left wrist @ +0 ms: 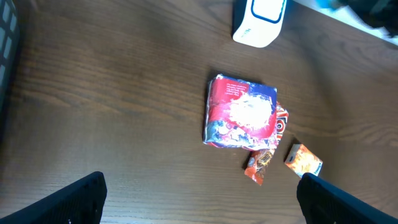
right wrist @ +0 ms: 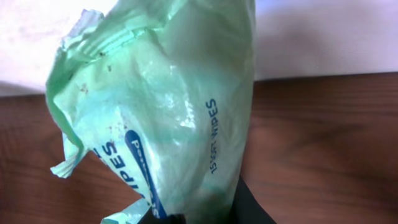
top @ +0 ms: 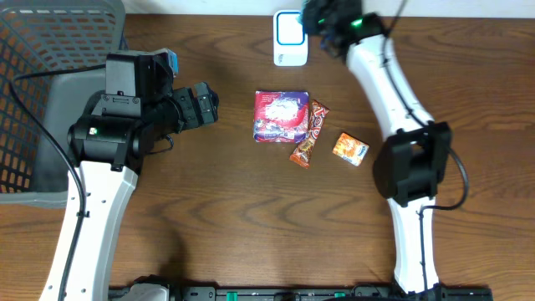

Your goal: Scan the item barcode

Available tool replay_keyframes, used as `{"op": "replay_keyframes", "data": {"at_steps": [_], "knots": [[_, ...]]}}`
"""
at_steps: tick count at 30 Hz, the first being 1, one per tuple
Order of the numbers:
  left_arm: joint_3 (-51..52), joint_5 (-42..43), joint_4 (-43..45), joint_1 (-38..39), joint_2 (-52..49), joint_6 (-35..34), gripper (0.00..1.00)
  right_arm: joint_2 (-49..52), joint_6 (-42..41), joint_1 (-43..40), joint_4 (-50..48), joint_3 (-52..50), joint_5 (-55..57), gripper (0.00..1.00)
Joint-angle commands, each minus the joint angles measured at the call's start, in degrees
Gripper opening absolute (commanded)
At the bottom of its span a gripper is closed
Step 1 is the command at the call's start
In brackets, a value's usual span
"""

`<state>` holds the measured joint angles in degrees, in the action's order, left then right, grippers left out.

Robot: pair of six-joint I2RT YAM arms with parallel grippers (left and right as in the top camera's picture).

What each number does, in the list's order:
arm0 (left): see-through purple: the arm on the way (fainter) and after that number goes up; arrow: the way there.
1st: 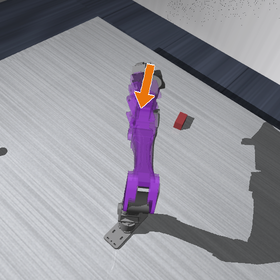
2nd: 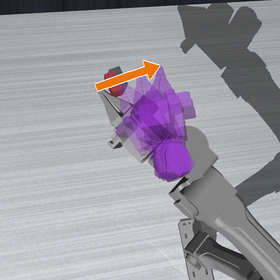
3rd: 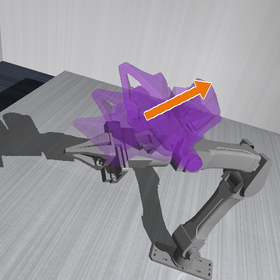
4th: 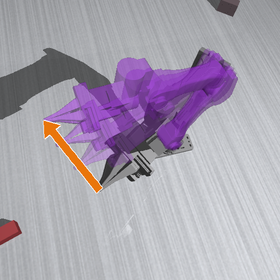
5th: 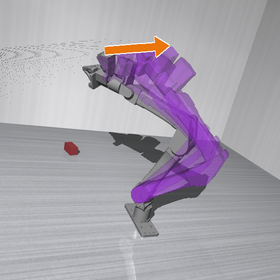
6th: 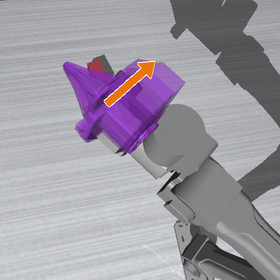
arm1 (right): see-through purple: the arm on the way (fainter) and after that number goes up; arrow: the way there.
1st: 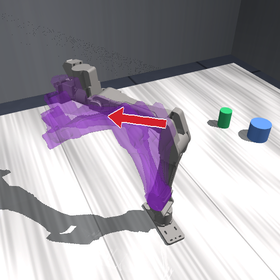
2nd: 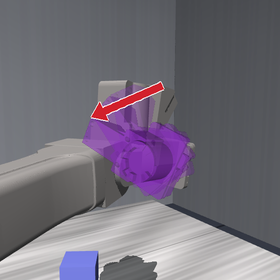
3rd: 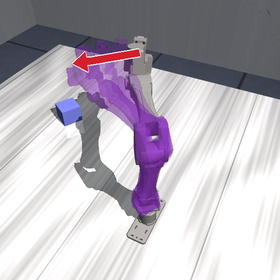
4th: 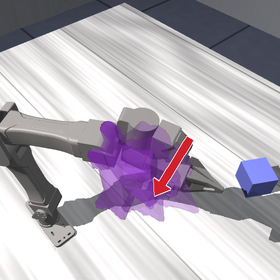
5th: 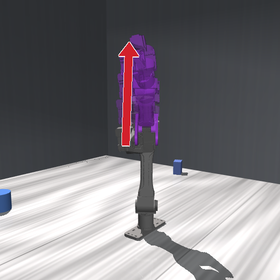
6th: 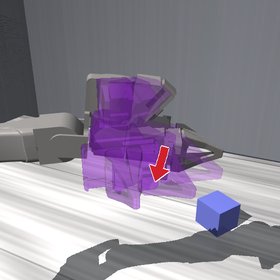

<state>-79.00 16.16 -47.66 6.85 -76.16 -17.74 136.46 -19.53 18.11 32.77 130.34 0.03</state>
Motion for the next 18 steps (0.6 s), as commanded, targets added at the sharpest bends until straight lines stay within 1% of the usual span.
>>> {"op": "replay_keyframes", "data": {"at_steps": [1,5,10,15,18], "knots": [[0.0,-0.35,-0.09,-0.15,0.5,0.57,0.98,-0.35,-1.25,1.51,-4.07,-4.35,5.46,0.01],[0.0,-0.35,-0.09,-0.15,0.5,0.57,0.98,-0.35,-1.25,2.43,-8.22,-7.63,5.46,0.01],[0.0,-0.35,-0.09,-0.15,0.5,0.57,0.98,-0.76,-0.09,2.08,-8.24,-7.48,6.12,0.01],[0.0,-0.35,-0.09,-0.15,0.5,0.57,0.98,-3.8,-0.15,-2.29,-3.23,-6.16,9.03,0.01],[0.0,-0.35,-0.09,-0.15,0.5,0.57,0.98,-6.08,-0.11,-6.95,2.73,-6.16,13.64,0.01]]}}
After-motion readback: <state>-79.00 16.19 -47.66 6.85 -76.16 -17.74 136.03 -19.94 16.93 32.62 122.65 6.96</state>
